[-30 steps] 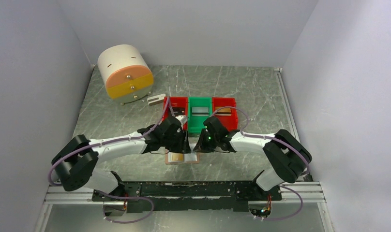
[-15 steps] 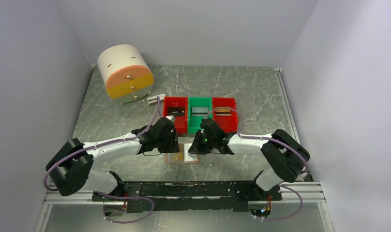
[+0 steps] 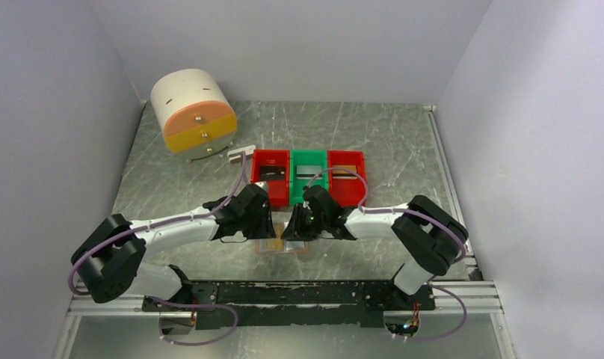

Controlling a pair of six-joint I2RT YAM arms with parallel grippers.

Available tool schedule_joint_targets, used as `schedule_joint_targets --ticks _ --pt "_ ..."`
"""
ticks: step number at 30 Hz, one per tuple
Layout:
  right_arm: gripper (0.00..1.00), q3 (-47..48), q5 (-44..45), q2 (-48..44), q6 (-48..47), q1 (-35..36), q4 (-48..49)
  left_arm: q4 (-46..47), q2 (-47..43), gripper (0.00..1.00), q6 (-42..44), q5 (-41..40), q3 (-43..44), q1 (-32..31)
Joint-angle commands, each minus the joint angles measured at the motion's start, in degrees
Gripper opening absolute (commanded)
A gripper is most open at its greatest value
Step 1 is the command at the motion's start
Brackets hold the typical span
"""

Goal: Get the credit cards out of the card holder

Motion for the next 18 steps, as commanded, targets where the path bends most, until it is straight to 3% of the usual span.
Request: schedule_joint_targets --ticks 1,4,8,18 --pt "0.29 0.9 -1.0 1.9 2.0 0.4 2.9 -2.2 -0.9 0.39 0.2 -1.0 -1.6 0.3" --pt "0.29 0.8 -0.9 3.2 3.1 0.3 3.6 -2.1 -1.1 0.46 0.7 -1.4 -1.7 0.3" --pt "0.28 0.8 -0.4 4.2 3.1 0.4 3.4 -3.3 -0.9 0.47 0.6 -1.9 -1.0 0.3" --pt "0.25 -0.4 -1.2 3.8 5.0 0.3 6.2 -2.6 0.4 0.32 0.5 -1.3 -2.4 0.3"
